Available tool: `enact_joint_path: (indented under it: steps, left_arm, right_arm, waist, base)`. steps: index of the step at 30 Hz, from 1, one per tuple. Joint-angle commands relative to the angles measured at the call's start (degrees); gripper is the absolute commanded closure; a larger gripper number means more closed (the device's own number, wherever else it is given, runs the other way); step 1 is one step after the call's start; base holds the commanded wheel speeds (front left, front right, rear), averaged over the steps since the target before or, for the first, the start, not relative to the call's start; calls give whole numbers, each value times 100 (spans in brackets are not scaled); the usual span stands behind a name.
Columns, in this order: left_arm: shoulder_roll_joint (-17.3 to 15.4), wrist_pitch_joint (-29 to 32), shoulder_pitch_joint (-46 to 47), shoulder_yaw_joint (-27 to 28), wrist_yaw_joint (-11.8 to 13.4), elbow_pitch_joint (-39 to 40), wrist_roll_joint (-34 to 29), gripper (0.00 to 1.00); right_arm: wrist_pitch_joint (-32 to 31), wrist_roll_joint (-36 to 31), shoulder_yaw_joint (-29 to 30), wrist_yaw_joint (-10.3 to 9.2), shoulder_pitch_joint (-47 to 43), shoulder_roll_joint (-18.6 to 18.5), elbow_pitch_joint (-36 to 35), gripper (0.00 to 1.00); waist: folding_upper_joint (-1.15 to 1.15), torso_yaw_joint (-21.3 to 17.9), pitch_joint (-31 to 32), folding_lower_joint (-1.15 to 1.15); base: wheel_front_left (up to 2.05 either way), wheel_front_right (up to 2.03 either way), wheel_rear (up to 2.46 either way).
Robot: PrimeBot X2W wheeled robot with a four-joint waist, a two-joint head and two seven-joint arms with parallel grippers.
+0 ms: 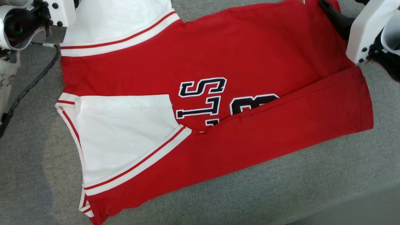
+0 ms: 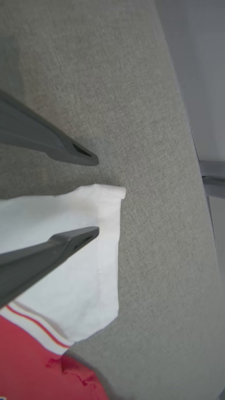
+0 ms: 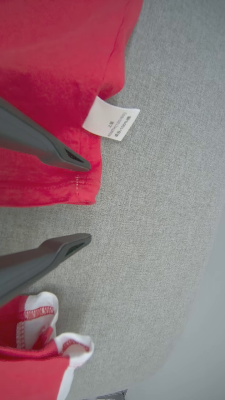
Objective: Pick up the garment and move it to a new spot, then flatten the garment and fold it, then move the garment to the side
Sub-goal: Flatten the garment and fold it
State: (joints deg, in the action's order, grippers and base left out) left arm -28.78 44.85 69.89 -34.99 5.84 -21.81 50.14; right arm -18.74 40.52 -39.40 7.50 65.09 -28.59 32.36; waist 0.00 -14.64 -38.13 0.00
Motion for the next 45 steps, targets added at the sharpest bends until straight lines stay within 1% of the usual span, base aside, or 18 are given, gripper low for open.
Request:
enact_joint_path:
  steps: [1,6,7,9,12,13,14,18,19,20,21,26,28,31,33,39,40,45]
  left_arm:
    - [11,-11,90,8,-32,-31,32,0]
    - [86,57,-51,-69,-99,-136,116,0]
    - [105,58,-67,-74,-100,-148,120,14]
    - [115,86,-84,-123,-132,-165,113,46]
    - [133,131,-72,-156,-174,-179,147,66]
    - [143,133,-69,-150,-179,-175,178,88]
    - [163,163,-84,-140,-208,-180,211,100]
    - [163,230,-138,-203,-292,-176,247,100]
    - [158,206,-145,-220,-321,-180,227,100]
    - [154,183,-142,-225,-333,-193,207,100]
    - [155,144,-122,-212,-343,-198,199,100]
    - [197,-173,146,-43,-433,-83,223,100]
    - [243,-333,201,77,-478,75,319,100]
    - [291,-455,74,193,-540,339,486,100]
    - [280,-426,-86,232,-567,586,609,100]
    - [169,-547,-611,335,-469,1534,825,100]
    - [169,-547,-611,335,-469,1534,825,100]
    - [87,-788,-1181,564,-271,2447,1012,100]
  right_arm:
    - [36,60,-28,-2,44,28,34,0]
    - [112,204,-274,-2,107,70,210,0]
    - [134,239,-316,-2,119,79,245,0]
    - [170,295,-417,-2,114,94,301,0]
    - [187,377,-555,-1,157,145,388,0]
    - [198,398,-603,-1,192,172,432,0]
    - [181,442,-660,-1,211,220,474,0]
    - [153,504,-876,-1,295,340,693,0]
    - [157,527,-929,-1,302,378,747,24]
    - [158,557,-998,0,314,418,782,92]
    - [175,590,-1058,2,343,440,812,100]
    - [823,633,-1085,-2,584,359,954,100]
    - [1129,707,-1093,-2,619,215,1059,100]
    - [1435,790,-1085,-2,523,76,1157,100]
    - [1559,861,-1147,-2,431,-7,1166,100]
    - [1918,1130,-1458,-2,177,-355,749,100]
    - [1918,1130,-1458,-2,177,-355,749,100]
    - [2278,1186,-1562,-2,70,-625,680,100]
  waist:
    - [0,-14,-13,0]
    - [0,-44,-6,0]
    - [0,-44,-6,0]
    - [0,-36,6,0]
    - [0,-26,3,0]
    - [0,-25,-3,0]
    - [0,-23,-6,0]
    - [0,5,-9,0]
    - [0,9,-5,0]
    - [0,14,-1,0]
    - [0,18,-4,0]
    - [0,83,-8,0]
    - [0,167,24,0]
    - [0,267,151,0]
    - [0,330,223,0]
    - [0,518,368,0]
    - [0,518,368,0]
    - [0,603,461,0]
  base:
    - [0,0,0]
    - [0,0,0]
    - [0,0,0]
    - [0,0,0]
    - [0,0,0]
    - [0,0,0]
    - [0,0,0]
    - [0,0,0]
    - [0,0,0]
    - [0,0,0]
    - [0,0,0]
    - [0,0,0]
    - [0,0,0]
    - [0,0,0]
    - [0,0,0]
    - [0,0,0]
    - [0,0,0]
    - [0,0,0]
